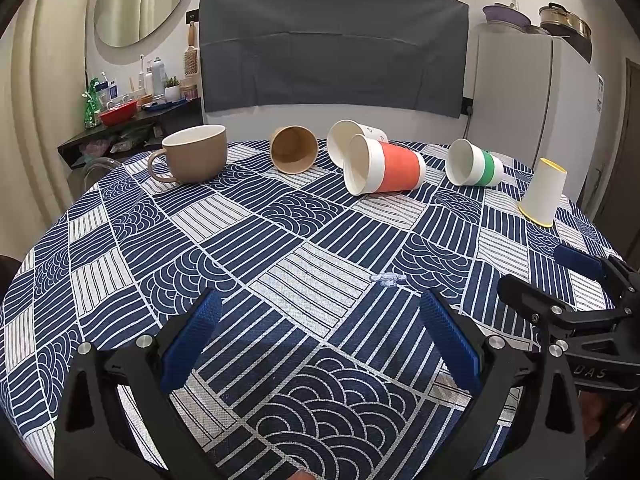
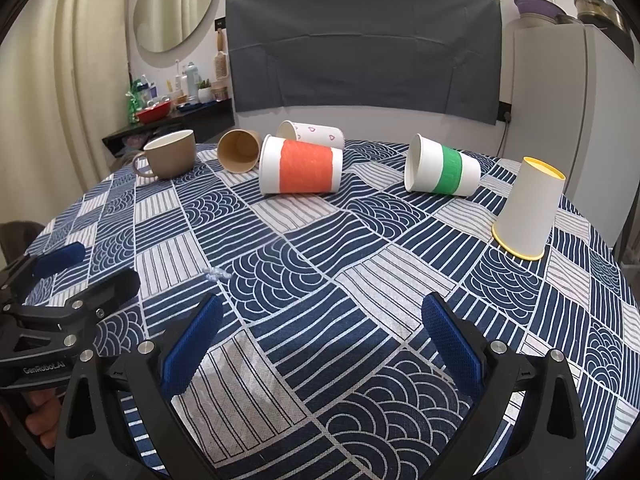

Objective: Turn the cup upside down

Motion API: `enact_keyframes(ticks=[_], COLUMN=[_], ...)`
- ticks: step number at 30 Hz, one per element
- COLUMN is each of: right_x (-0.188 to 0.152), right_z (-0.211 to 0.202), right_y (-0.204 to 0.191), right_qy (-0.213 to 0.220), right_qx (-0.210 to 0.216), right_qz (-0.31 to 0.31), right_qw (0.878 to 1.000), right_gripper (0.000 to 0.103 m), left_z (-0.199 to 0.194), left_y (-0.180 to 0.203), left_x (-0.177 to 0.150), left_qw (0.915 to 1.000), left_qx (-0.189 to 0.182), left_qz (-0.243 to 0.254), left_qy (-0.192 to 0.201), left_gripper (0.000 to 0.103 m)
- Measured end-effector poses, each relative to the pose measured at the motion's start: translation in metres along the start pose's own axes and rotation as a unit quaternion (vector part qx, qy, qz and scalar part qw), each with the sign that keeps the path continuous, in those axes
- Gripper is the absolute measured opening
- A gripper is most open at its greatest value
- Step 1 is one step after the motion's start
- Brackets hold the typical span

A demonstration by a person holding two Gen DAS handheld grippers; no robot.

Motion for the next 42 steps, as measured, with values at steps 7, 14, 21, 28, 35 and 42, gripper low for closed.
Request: enact_keyframes(ticks=[7, 14, 21, 28, 35, 42], right_x=[0.000, 0.000, -0.002, -0.002, -0.003, -0.002], right_z=[0.000, 0.000, 0.000, 0.000, 0.000, -0.001], right_y=[0.000, 0.001, -0.002, -0.002, -0.004, -0.004], right_qy=[0.000, -0.001, -0.001, -0.001, -0.001, -0.004], right_qx=[0.001, 0.001, 0.002, 0.002, 0.005, 0.007], right_qz=[0.001, 0.002, 0.002, 0.002, 0.002, 0.004], right_qw=[1.000, 1.000, 1.000, 1.000, 1.000, 1.000], right_gripper=[0.095, 0.095, 0.095, 0.095, 0.095, 0.095], left_z=[0.000, 0.000, 0.000, 0.001, 0.003, 0.012], left_y=[0.001, 0.001, 0.001, 0.001, -0.001, -0.004], left_x=[0.000, 0.001, 0.000, -0.001, -0.002, -0.002], left_qw=[1.0000, 1.0000, 1.0000, 1.0000, 0.9999, 0.9991], left_qx=[0.001, 0.001, -0.001, -0.001, -0.003, -0.017], left_qz=[0.001, 0.001, 0.001, -0.001, -0.003, -0.015], left_qy=[0.000, -0.001, -0.001, -0.005, -0.011, -0.035], left_gripper=[0.097, 0.097, 0.097, 0.097, 0.097, 0.097])
Point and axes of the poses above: each gripper's, at about its wrist camera, not at the fingertips, and z roughly the way its jaws point, y to its right, x to its top, the point moved 8 cm from there along z, roughly the way its jaws point, and after that the axes turned 3 degrees about y, right-handed, at the moved point
